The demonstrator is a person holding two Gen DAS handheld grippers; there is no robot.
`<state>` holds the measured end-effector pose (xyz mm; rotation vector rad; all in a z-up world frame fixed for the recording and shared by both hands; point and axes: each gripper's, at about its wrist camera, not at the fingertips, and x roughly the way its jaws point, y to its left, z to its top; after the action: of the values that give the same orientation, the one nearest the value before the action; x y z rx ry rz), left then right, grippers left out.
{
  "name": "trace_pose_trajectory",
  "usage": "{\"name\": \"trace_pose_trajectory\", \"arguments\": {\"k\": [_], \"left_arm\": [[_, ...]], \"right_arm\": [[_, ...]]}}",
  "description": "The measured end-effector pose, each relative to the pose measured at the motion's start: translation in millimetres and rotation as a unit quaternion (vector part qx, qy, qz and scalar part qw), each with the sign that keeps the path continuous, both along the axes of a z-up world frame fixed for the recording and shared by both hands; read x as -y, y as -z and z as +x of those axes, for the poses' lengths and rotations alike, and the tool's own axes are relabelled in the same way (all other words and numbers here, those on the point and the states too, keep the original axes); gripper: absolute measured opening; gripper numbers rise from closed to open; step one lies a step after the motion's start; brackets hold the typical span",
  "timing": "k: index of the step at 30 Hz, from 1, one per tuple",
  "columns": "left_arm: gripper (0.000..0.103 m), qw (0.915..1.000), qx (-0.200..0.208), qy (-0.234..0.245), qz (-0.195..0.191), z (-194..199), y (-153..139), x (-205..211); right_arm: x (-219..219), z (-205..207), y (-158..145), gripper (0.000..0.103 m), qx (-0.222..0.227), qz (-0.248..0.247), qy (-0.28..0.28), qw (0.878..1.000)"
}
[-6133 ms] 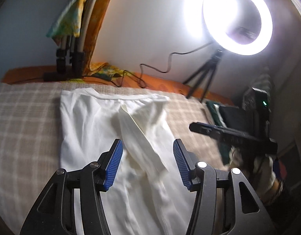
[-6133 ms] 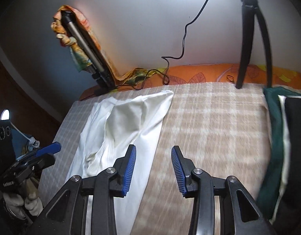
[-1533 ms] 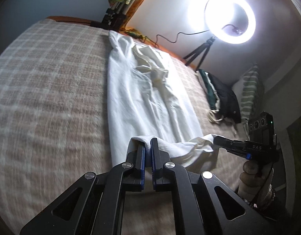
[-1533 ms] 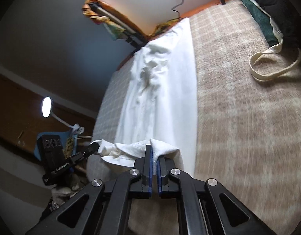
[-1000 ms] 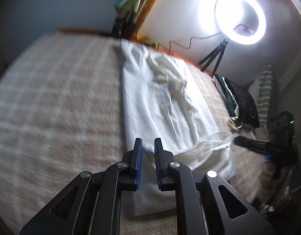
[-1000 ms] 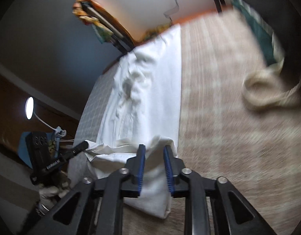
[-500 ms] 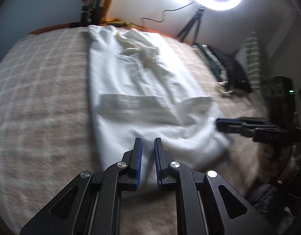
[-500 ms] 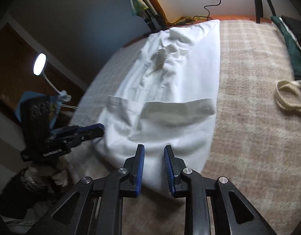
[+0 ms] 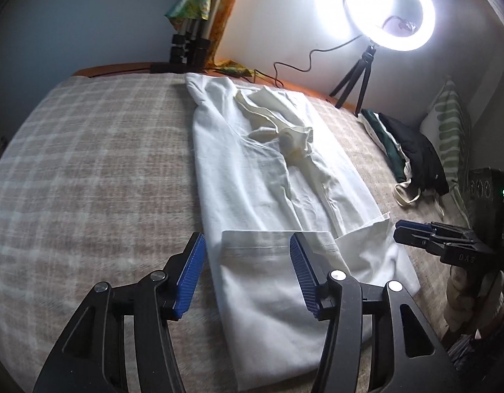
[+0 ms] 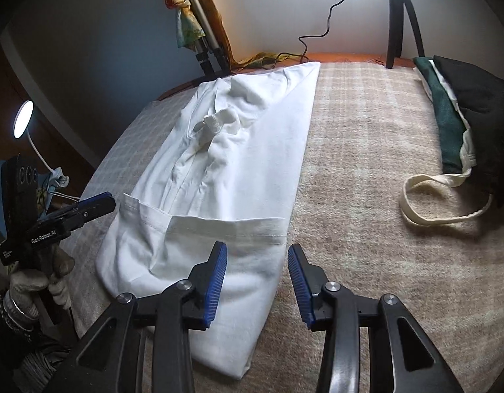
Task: Fold small clothes
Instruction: 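Open both tools and release the folded hem onto the shirt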
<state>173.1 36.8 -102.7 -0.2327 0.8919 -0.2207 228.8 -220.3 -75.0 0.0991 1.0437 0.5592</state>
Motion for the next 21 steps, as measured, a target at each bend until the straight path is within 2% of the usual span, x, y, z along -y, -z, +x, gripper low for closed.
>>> {"name": "trace_pose_trajectory", "arguments": {"k": [8, 10, 11, 13, 17, 19, 21], "left_arm": [[0.047, 0.9992, 0.003, 0.028, 0.027, 6, 7, 15], [0.030, 0.9992, -0.002, 0.034, 0.022, 8, 10, 15], [0.027, 0.9992, -0.002, 0.034, 0.022, 8, 11, 14], [0.013, 0.9991, -0.002, 0.037, 0.021, 9, 11, 14], [0.006, 0.9988, 0.005, 0.042, 0.025, 6, 10, 15], [0.005, 0.9989, 0.009, 0.040, 0.024, 4, 8, 13], [0.005, 0.9990, 0.014, 0.036, 0.023, 2, 5, 11]], "right_arm": [[7, 16, 10, 0.039, -0.025, 0.024, 0.019, 0.999], [8, 19, 13, 0.035, -0.031, 0.030, 0.022, 0.999], [9, 20, 13, 0.033, -0.032, 0.031, 0.023, 0.999], [7, 21, 13, 0.028, -0.029, 0.031, 0.019, 0.999], [2, 20, 10, 0.016, -0.021, 0.031, 0.007, 0.999], [1, 20, 9, 0.005, -0.019, 0.032, 0.006, 0.999], [0, 19, 5, 0.003, -0.011, 0.034, 0.005, 0.999]]}}
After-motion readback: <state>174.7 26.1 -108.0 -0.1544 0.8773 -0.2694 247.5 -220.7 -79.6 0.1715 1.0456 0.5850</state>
